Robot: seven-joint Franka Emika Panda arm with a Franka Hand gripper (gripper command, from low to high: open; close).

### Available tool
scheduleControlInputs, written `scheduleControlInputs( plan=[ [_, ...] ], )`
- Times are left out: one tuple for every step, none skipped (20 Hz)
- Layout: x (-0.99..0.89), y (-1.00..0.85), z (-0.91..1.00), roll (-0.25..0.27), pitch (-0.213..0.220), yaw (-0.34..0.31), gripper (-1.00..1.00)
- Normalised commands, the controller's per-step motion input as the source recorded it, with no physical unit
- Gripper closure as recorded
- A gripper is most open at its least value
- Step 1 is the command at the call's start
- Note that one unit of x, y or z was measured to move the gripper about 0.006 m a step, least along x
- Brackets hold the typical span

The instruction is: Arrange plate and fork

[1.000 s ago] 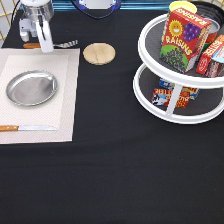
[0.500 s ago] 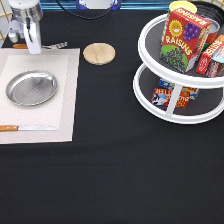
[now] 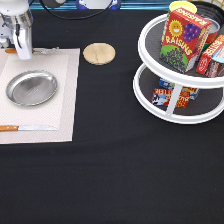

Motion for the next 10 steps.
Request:
scheduleControlInputs(
  plan=[
    [0.0,0.0,-0.18,0.028,0.033,-0.197,1.0],
    [0.0,0.0,-0.19,0.01,0.028,-0.185,1.0],
    [0.01,0.1,-0.13,0.0,0.023,-0.168,1.0],
    [0.0,0.1,-0.23,0.0,0.018,-0.131,1.0],
    [-0.03,0.12,-0.19,0.0,0.0,-0.078,1.0],
    [-0.05,0.19,-0.18,0.0,0.0,-0.011,1.0],
    [0.0,0.22,-0.04,0.0,0.0,0.048,1.0],
    [0.0,0.1,0.0,0.0,-0.009,0.102,1.0],
    [0.0,0.05,0.0,0.012,-0.011,0.125,1.0],
    [0.03,0.01,0.0,0.017,-0.01,0.124,1.0]
  ],
)
